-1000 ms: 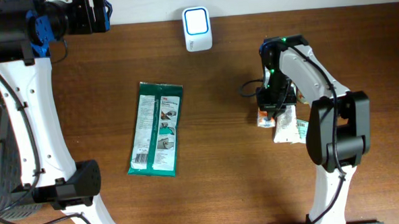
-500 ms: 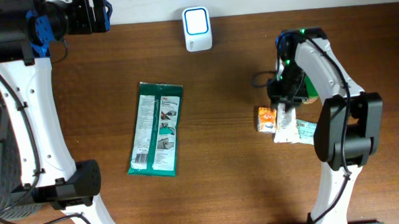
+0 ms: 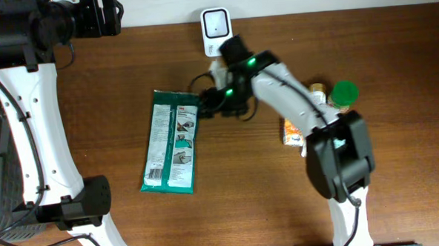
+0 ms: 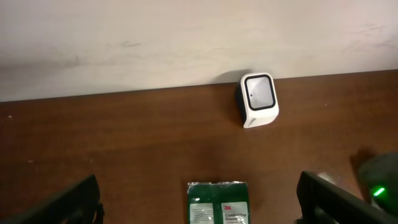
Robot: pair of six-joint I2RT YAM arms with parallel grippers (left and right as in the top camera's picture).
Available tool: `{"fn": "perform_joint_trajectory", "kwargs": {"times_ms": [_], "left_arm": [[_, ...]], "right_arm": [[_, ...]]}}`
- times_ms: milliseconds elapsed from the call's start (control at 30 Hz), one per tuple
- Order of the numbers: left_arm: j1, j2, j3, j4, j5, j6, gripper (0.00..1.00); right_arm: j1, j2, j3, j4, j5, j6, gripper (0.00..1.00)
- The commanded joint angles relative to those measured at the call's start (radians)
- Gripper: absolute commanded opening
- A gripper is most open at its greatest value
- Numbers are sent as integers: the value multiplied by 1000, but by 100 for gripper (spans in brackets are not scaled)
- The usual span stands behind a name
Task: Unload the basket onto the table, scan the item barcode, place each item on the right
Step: 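Move the right gripper to the green glove packet and grasp its edge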
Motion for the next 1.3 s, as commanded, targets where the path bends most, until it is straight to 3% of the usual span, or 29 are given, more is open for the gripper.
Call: {"fn": "perform_joint_trajectory", "kwargs": {"times_ms": [0, 67, 233, 333, 633, 1000, 1267], "left_arm": [[7, -23, 15, 1, 11, 15, 99], [7, -23, 15, 1, 11, 15, 99], [7, -23, 15, 1, 11, 15, 99], [7, -23, 15, 1, 11, 16, 99], [7, -23, 15, 1, 11, 15, 99], [7, -23, 15, 1, 11, 15, 99], [7, -23, 15, 1, 11, 15, 99]], "right_arm": [[85, 45, -37, 94, 5, 116, 75], [132, 61, -38, 150, 31, 113, 71], [211, 89, -38, 238, 85, 113, 39], [240, 125, -38, 265, 85, 114, 29], [237, 177, -38, 224, 86, 130, 29], [138, 177, -38, 28, 86, 130, 29], [74, 150, -37, -55, 82, 50, 34]]}}
